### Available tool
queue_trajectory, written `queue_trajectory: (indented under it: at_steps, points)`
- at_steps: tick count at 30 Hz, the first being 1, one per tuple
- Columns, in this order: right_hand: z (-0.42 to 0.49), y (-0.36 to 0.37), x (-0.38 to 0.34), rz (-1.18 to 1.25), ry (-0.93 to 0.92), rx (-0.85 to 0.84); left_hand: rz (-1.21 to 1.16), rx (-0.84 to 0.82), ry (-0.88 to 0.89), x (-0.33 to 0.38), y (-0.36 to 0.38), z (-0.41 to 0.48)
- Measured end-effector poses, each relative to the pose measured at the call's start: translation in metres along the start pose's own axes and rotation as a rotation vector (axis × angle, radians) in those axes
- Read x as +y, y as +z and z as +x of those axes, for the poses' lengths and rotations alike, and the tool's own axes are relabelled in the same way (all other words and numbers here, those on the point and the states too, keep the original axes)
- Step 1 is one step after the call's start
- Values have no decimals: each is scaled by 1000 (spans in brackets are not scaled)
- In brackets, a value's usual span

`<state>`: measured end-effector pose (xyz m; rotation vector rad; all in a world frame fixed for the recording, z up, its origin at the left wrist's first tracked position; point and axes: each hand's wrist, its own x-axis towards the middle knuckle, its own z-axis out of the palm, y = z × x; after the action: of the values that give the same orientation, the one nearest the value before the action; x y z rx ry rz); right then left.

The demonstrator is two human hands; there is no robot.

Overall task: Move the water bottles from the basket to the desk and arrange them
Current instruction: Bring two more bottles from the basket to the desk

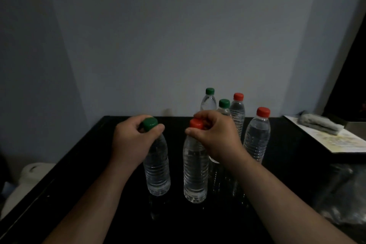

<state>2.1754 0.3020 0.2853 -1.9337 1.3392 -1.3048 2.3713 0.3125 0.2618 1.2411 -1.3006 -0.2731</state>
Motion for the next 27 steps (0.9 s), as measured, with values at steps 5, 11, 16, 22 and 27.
queue_trajectory:
  at_steps: [5, 11, 16, 22, 27]
  points:
    - [-3, 7, 8, -4, -9, 42, -18, -8, 2, -1, 6, -4]
    - [-32, 19, 37, 81, 33, -52, -96, -80, -86, -24, 10, -25]
    - [-78, 46, 89, 27, 62, -114, -64, -344, -380, -80, 16, -73]
    - [-81, 63, 121, -26, 166, -134, 16, -353, -442, -105, 22, -84]
    - [-54, 73, 128, -36, 209, -151, 63, -339, -385, -109, 29, -67]
